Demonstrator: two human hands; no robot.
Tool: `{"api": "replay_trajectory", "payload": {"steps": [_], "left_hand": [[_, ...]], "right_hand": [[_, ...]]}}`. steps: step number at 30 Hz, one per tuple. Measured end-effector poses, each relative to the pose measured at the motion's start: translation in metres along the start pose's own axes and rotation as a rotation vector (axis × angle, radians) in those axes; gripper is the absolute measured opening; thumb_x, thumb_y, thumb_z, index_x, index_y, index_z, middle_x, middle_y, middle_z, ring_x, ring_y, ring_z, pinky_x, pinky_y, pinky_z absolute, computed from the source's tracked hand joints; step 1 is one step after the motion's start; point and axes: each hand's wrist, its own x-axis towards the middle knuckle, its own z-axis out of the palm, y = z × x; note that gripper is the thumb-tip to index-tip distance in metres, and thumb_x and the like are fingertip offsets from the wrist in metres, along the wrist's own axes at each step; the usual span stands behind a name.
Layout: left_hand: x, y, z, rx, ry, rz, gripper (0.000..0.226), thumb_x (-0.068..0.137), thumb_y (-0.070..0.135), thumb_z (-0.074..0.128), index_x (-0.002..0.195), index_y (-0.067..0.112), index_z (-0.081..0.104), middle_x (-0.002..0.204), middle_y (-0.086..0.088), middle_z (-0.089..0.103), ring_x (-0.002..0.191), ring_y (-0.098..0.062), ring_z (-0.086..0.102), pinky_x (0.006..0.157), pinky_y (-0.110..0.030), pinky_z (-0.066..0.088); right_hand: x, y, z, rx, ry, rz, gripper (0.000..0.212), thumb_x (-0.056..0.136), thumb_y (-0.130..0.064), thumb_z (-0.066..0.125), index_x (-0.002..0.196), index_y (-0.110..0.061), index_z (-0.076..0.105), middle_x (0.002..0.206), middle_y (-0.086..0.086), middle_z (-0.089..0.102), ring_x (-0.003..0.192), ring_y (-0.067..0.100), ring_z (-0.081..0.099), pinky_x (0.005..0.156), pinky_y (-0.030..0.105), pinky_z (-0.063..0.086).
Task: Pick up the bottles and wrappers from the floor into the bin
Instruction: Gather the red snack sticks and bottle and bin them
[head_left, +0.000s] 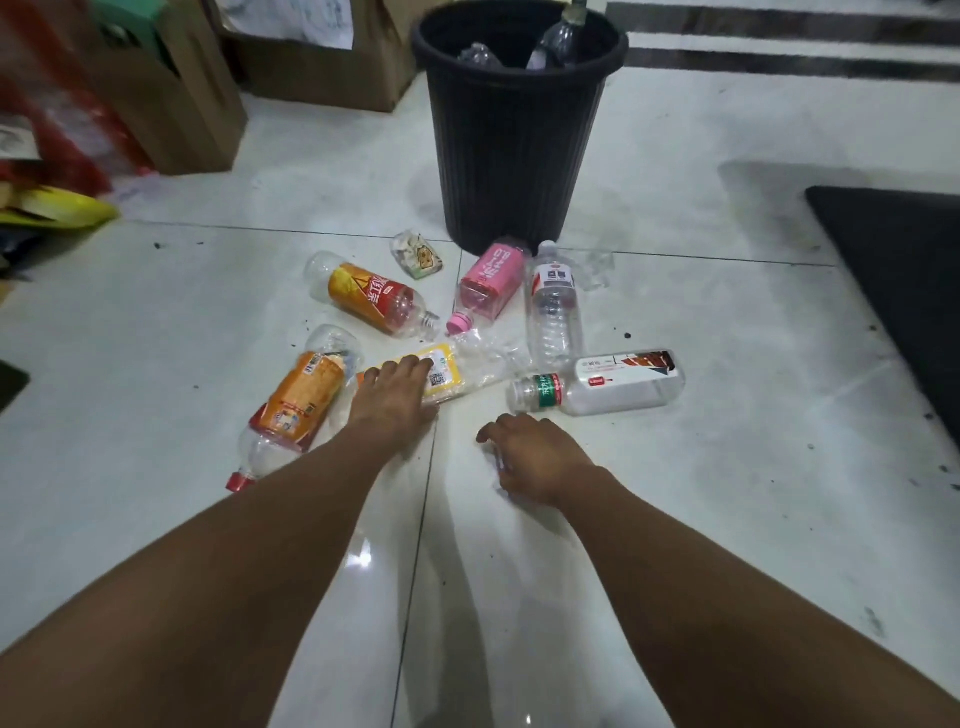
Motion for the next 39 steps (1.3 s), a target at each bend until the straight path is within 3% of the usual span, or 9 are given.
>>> {"api": "replay_trajectory", "payload": {"steps": [4,8,16,19,21,23,26,31,39], "left_hand": [[0.008,-0.003,0.001,-0.007,0.01,-0.018,0.064,0.091,0.039,0.055,0.144,0.016,0.027,0.148,-0.004,0.033,0.134,-0.026,0.034,0.111,-0.039,0.026],[0.018,0.002,-0.001,-0.048,0.075,-0.015,0.065,0.09,0.037,0.057,0.144,0.017,0.028,0.148,-0.004,0.032,0.134,-0.027,0.033,0.111,-0.039,0.025],[0.027,-0.003,0.008,-0.025,0.032,-0.054,0.084,0.08,0.044,0.068,0.146,0.018,0.022,0.153,-0.005,0.025,0.137,-0.028,0.03,0.112,-0.04,0.025],[0.025,-0.004,0.01,-0.011,-0.032,-0.082,0.097,0.077,0.046,0.072,0.15,0.019,0.013,0.157,-0.009,0.014,0.141,-0.03,0.023,0.114,-0.041,0.021],[0.024,-0.006,0.011,-0.007,-0.062,-0.105,0.102,0.076,0.046,0.072,0.151,0.019,0.008,0.157,-0.013,0.01,0.142,-0.032,0.02,0.115,-0.041,0.019],[0.024,-0.007,0.01,0.005,-0.073,-0.108,0.104,0.077,0.047,0.071,0.151,0.018,0.005,0.157,-0.014,0.01,0.142,-0.032,0.02,0.115,-0.042,0.019],[0.027,-0.007,0.01,0.008,-0.054,-0.098,0.104,0.076,0.048,0.072,0.151,0.018,0.006,0.156,-0.014,0.012,0.141,-0.032,0.022,0.115,-0.042,0.021],[0.031,-0.006,0.012,-0.003,-0.049,-0.101,0.102,0.076,0.048,0.071,0.15,0.019,0.008,0.156,-0.015,0.014,0.141,-0.033,0.023,0.114,-0.043,0.022],[0.034,-0.007,0.013,0.011,-0.072,-0.1,0.099,0.079,0.05,0.068,0.15,0.018,0.008,0.154,-0.014,0.019,0.139,-0.032,0.025,0.113,-0.042,0.024]], "right_hand": [[-0.004,0.004,0.021,-0.113,0.067,-0.063,0.059,0.079,-0.009,0.059,0.135,-0.017,0.043,0.135,0.002,0.043,0.12,0.025,0.042,0.091,0.034,0.036],[0.003,0.002,0.023,-0.12,0.097,-0.013,0.076,0.077,-0.013,0.065,0.145,-0.012,0.031,0.141,0.007,0.036,0.129,0.029,0.034,0.106,0.035,0.032],[0.006,-0.012,0.024,-0.158,0.031,0.126,0.061,0.078,0.007,0.058,0.134,-0.002,0.037,0.127,0.02,0.044,0.119,0.038,0.041,0.095,0.038,0.038],[0.006,-0.013,0.03,-0.223,0.118,0.104,0.071,0.026,-0.001,0.086,0.094,-0.005,0.067,0.079,0.015,0.061,0.067,0.031,0.061,0.057,0.031,0.049],[0.005,-0.01,0.033,-0.222,0.196,0.086,0.073,0.0,-0.002,0.08,0.072,-0.008,0.069,0.061,0.011,0.058,0.048,0.027,0.056,0.046,0.03,0.048],[0.0,-0.011,0.025,-0.219,0.075,0.127,0.072,0.026,-0.013,0.085,0.096,-0.007,0.067,0.088,0.017,0.061,0.076,0.036,0.061,0.075,0.049,0.052],[-0.01,-0.001,0.024,-0.233,0.068,0.129,0.062,0.079,-0.029,0.06,0.135,-0.015,0.038,0.138,0.016,0.037,0.127,0.037,0.035,0.11,0.059,0.017],[-0.025,0.014,0.024,-0.187,0.008,0.278,0.069,0.079,-0.045,0.05,0.14,-0.021,0.027,0.148,0.014,0.021,0.133,0.037,0.025,0.106,0.058,0.022],[-0.023,0.012,0.025,-0.077,0.017,0.403,0.069,0.075,-0.025,0.061,0.135,-0.019,0.028,0.135,0.013,0.027,0.121,0.032,0.033,0.094,0.042,0.036]]}}
